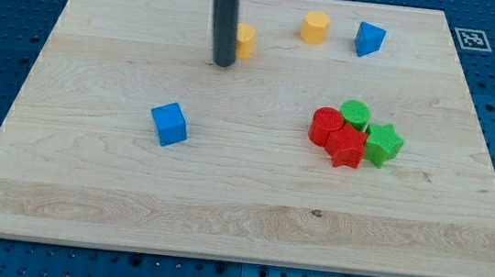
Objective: Move blue cube to the center
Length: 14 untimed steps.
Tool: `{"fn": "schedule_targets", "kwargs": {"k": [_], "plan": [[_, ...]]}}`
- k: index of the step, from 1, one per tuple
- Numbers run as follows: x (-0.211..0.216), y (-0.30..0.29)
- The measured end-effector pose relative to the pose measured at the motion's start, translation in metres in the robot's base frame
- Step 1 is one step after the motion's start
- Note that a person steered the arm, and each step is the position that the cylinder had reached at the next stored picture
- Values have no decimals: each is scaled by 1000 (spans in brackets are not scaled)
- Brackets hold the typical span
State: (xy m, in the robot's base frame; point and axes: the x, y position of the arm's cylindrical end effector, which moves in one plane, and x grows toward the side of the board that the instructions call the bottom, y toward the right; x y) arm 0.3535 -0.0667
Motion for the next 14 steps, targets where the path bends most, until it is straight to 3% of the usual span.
{"fn": "schedule_targets", "kwargs": {"k": [2,7,8,11,12,14], "plan": [[65,-50],[210,-60],[201,-32],[76,-30],[75,-26],[128,-17]]}}
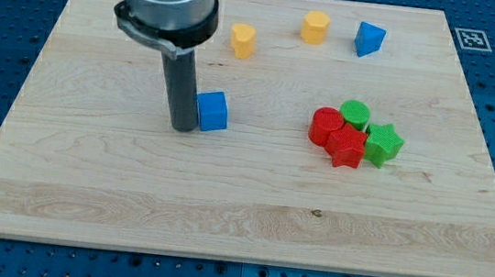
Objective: Move blue cube to the center
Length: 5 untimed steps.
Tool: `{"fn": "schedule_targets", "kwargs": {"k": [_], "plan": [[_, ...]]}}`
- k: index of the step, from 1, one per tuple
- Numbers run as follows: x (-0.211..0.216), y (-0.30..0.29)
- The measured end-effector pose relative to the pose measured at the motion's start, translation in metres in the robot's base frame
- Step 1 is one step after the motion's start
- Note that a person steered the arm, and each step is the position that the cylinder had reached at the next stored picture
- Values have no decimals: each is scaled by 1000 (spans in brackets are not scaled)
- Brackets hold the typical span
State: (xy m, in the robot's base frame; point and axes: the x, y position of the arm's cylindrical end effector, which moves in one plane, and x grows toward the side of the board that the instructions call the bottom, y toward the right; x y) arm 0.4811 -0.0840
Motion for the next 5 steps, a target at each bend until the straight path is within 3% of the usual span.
{"fn": "schedule_targets", "kwargs": {"k": [1,2,5], "plan": [[18,13],[5,40],[-72,-19]]}}
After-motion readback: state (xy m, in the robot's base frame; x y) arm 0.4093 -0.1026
